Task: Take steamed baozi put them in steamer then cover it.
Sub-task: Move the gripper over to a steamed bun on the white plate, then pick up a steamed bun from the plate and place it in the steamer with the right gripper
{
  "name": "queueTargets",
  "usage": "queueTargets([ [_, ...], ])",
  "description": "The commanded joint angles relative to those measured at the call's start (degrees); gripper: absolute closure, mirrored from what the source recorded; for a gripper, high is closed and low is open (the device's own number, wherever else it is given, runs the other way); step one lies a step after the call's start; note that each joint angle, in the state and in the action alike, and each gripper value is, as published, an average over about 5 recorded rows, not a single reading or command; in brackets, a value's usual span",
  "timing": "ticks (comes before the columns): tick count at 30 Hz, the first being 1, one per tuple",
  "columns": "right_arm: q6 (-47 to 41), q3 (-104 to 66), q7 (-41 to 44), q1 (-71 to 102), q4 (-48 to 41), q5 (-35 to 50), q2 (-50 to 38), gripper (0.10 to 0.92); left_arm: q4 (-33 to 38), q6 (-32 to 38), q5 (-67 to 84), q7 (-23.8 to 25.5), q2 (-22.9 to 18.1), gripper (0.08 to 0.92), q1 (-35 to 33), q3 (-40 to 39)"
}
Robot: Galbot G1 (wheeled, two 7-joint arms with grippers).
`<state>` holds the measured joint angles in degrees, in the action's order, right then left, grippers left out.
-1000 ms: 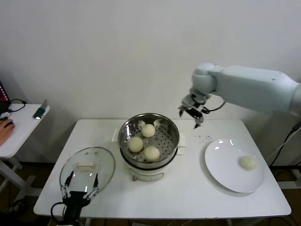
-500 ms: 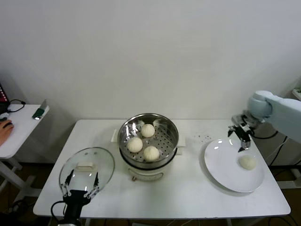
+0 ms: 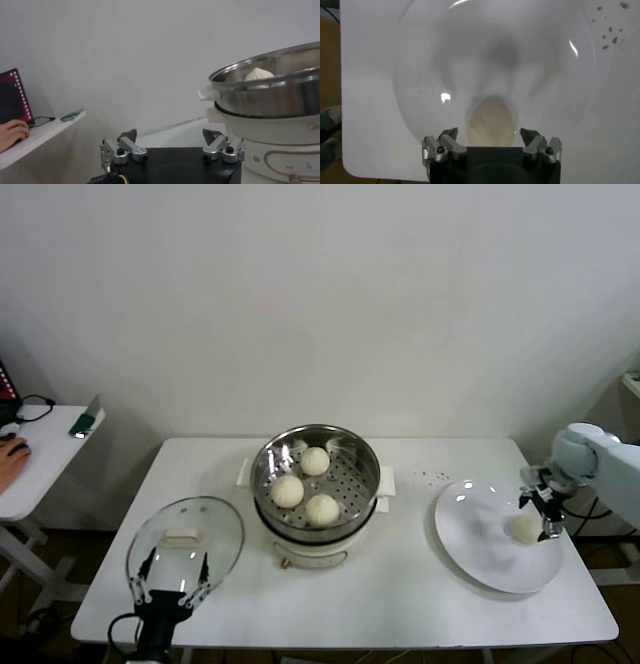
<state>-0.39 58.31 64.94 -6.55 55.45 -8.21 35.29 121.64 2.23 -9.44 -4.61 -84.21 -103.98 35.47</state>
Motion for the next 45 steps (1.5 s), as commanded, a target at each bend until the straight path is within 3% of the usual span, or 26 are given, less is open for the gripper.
queueTargets([
  [1,1.0,-6.2,-0.3,5.6,-6.5,-3.8,2.8,0.203,-0.3,0.1,-0.3,0.0,-0.1,0.177,0.0,0.0],
  [18,1.6,-7.3,-0.2,6.0,-8.6,-5.5,5.9,0.204,-0.5,0.2,-0.7,0.0,-0.3,0.177,0.2,-0.4],
  [29,1.2,-5.2,0.0,3.8,-7.5,-2.9,4.1,0.328,-0.5,0.6,-0.4,0.1,-0.5,0.177,-0.6,-0.2],
  [34,-2.0,0.0,-1.2,-3.7,-6.9,5.2,4.1,0.344,-0.4,0.6,-0.2,0.0,-0.7,0.177,-0.3,-0.4],
  [38,-5.6,9.4,-2.3,-14.3,-5.1,16.5,5.5,0.346,-0.5,0.7,-0.1,0.0,-1.0,0.177,0.0,-1.0],
  [45,-10.2,26.8,-3.5,-33.3,-1.8,35.9,14.3,0.347,-0.5,0.8,0.3,0.1,-1.0,0.177,0.6,-1.9],
])
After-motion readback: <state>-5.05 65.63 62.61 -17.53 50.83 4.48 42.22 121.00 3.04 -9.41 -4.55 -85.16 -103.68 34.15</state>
